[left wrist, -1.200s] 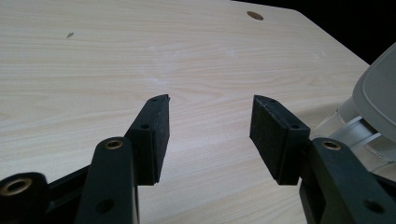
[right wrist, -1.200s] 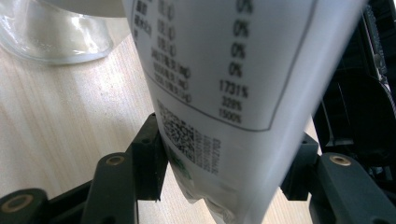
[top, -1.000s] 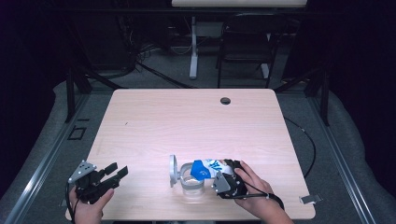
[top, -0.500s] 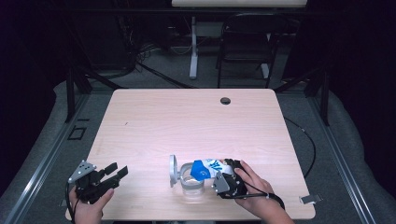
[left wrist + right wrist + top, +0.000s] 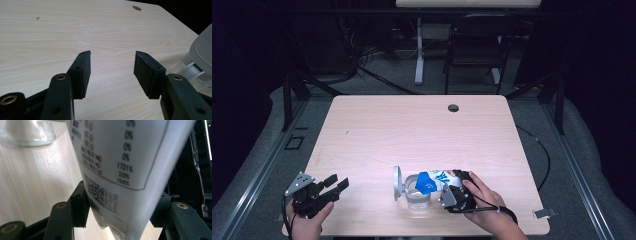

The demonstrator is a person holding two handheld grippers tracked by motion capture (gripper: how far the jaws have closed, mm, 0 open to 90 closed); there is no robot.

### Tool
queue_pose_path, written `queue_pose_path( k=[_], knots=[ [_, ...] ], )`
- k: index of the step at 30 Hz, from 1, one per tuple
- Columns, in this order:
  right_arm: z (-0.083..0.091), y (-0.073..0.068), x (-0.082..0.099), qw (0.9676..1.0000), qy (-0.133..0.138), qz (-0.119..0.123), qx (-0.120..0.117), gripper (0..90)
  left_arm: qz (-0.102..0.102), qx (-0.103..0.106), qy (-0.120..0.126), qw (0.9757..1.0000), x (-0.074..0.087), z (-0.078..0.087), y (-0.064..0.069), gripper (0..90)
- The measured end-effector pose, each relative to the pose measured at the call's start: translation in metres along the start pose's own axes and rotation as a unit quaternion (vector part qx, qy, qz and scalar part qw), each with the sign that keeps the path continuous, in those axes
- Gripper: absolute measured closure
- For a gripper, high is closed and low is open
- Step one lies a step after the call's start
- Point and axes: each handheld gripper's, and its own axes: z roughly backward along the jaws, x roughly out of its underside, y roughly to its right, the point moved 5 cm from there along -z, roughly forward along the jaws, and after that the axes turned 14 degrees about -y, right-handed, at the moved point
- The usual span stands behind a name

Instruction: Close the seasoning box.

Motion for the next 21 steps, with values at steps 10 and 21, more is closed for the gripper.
queue_pose_path(
  k=[10,21],
  knots=[
    [0.0015,0.0024,-0.0001,0.9997,-0.011,0.018,0.014,44.6,0.0,0.0,0.001,1.0,0.0,0.0,-0.0001,48.2],
    [0.0024,0.004,0.0,0.9986,-0.021,0.038,0.031,44.6,0.001,0.0,0.0,1.0,-0.0001,0.0,-0.0001,48.2]
  ],
)
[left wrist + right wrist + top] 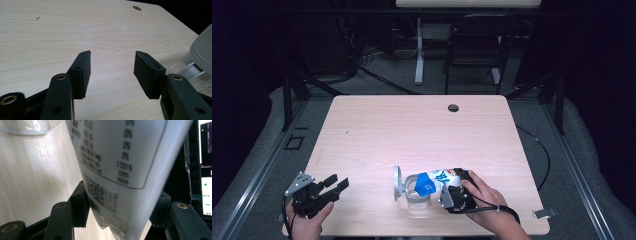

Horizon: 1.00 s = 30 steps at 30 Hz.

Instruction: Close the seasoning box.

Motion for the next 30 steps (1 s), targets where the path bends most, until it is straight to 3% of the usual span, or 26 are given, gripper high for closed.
queue_pose_path(
  k=[10,17,21,30],
  knots=[
    [0.0036,0.0033,-0.0007,0.9994,-0.019,0.023,0.019,44.7,0.001,0.0,-0.001,1.0,0.0003,0.0002,-0.0004,48.2],
    [0.0022,0.0027,-0.0021,0.9995,-0.01,0.022,0.019,44.7,0.001,0.0,-0.001,1.0,0.0002,0.0003,-0.0004,48.2],
    [0.0039,0.0043,-0.0022,0.9989,-0.022,0.032,0.026,44.7,0.002,0.0,-0.001,1.0,0.0003,0.0,-0.0005,48.2],
    [0.0026,0.0038,-0.0033,0.9988,-0.019,0.031,0.031,44.8,0.002,0.001,-0.001,1.0,0.0003,0.0003,-0.001,48.1]
  ],
)
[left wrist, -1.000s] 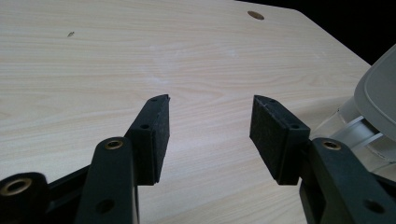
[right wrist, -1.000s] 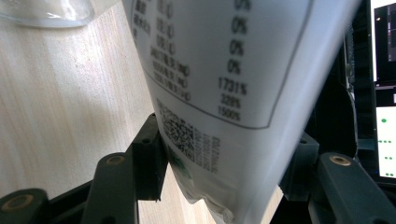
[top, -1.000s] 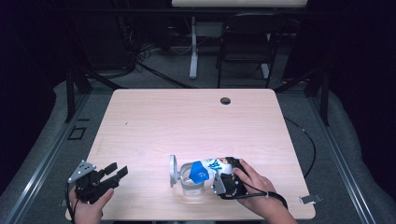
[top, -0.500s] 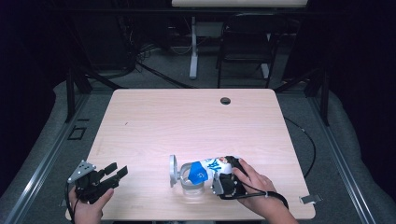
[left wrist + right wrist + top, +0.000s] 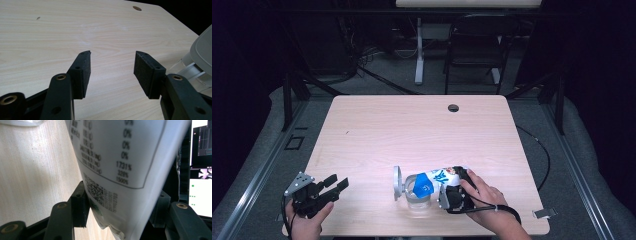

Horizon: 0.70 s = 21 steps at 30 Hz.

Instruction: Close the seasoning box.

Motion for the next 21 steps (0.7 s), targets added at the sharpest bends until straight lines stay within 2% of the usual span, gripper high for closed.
queue_pose_path(
  k=[3,4,17,21],
  knots=[
    [0.0001,0.0004,-0.0007,1.0,0.0,0.003,0.005,44.8,0.0,0.0,0.0,1.0,0.0,-0.0001,0.0,48.1],
    [0.0015,0.0019,-0.0004,0.9998,-0.009,0.012,0.01,44.8,0.0,0.0,0.0,1.0,-0.0001,0.0001,0.0001,48.2],
    [0.0002,0.0012,-0.0014,0.9999,-0.003,0.009,0.009,44.8,0.001,0.0,0.001,1.0,0.0,0.0,-0.0004,48.2],
    [0.0007,0.0021,-0.0018,0.9997,-0.008,0.017,0.014,44.8,0.002,0.0,0.002,1.0,0.0003,-0.0003,-0.0012,48.2]
  ],
)
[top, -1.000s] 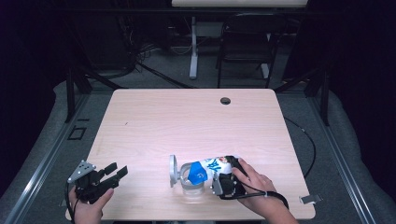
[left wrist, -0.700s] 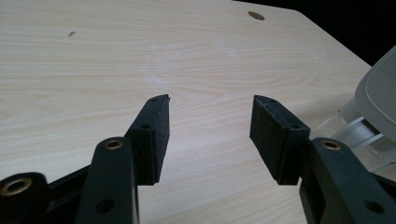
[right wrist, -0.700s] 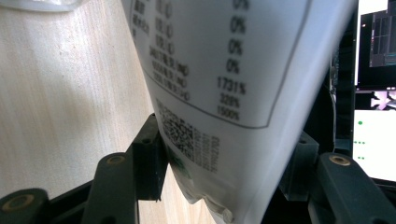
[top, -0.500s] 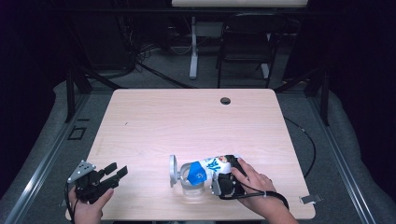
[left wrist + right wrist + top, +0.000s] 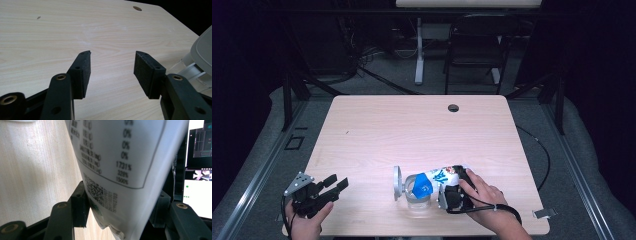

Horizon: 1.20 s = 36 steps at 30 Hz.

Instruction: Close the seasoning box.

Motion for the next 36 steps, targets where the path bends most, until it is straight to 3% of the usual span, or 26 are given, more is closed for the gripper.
queue_pose_path(
  k=[19,36],
  knots=[
    [-0.0001,-0.0003,-0.0012,1.0,0.003,0.0,0.002,44.8,0.0,0.0,-0.001,1.0,-0.0001,0.0003,0.0001,48.2],
    [0.0014,0.002,-0.0019,0.9997,-0.006,0.017,0.013,44.9,0.001,0.001,0.0,1.0,-0.0004,0.0007,0.0003,48.2]
  ],
)
